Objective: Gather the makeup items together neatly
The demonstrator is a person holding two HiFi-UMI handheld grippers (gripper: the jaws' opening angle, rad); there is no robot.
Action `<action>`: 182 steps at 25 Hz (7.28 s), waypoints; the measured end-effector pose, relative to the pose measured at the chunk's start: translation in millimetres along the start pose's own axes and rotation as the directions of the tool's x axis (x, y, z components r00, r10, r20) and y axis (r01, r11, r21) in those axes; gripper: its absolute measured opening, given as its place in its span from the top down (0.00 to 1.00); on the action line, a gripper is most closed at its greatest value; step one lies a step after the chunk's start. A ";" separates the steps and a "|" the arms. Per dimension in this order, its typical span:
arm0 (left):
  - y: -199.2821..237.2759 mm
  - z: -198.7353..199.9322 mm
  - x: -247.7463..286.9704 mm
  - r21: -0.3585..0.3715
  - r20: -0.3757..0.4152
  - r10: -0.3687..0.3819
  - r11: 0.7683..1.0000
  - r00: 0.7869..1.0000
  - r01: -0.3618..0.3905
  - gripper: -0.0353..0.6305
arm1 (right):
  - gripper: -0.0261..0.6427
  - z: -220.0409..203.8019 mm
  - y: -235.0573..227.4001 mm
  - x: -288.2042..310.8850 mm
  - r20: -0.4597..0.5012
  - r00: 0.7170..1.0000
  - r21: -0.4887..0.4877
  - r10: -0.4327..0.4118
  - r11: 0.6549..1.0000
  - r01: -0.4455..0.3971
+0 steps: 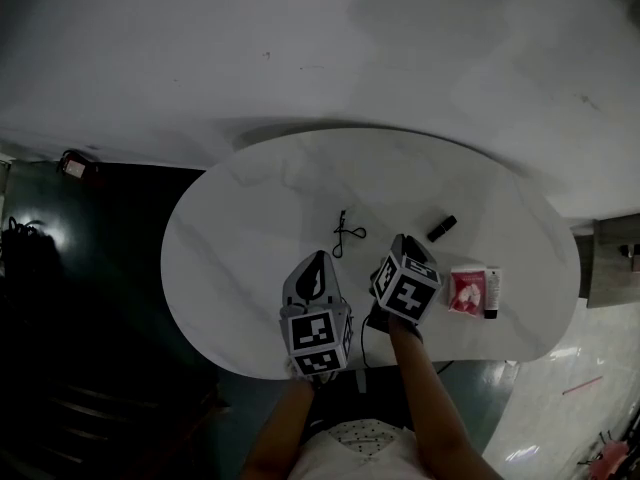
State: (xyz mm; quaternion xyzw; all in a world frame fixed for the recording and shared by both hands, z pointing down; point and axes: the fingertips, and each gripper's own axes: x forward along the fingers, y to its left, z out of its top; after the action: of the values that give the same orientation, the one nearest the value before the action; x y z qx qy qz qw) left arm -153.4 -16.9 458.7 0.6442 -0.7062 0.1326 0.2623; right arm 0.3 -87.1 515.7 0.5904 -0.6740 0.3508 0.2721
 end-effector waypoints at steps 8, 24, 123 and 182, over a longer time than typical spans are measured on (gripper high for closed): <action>-41.8 3.3 11.6 0.043 -0.002 -0.064 0.997 0.998 0.064 0.89 | 0.74 7.6 -53.5 -2.9 0.006 0.998 0.082 -0.069 0.994 0.069; -48.8 -2.8 38.7 0.052 -0.057 -0.040 0.998 0.998 0.043 0.89 | 0.65 15.6 -90.7 36.5 -0.068 0.987 0.090 -0.145 0.984 0.151; -28.7 -11.2 6.8 0.012 -0.038 -0.014 1.000 0.999 0.014 0.89 | 0.73 4.4 -24.5 -1.7 -0.007 0.998 -0.129 0.062 0.990 -0.062; -173.5 -38.1 1.6 0.188 -0.101 -0.233 0.950 0.967 0.249 0.89 | 0.92 -49.5 -192.8 -61.3 0.020 0.995 -0.073 -0.095 0.993 0.096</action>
State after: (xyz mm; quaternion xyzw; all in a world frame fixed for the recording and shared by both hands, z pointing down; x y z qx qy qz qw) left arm 24.1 -21.6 465.0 0.7429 -0.5947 0.1947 0.2379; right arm 197.8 -21.6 527.1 0.6145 -0.6596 0.3074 0.3045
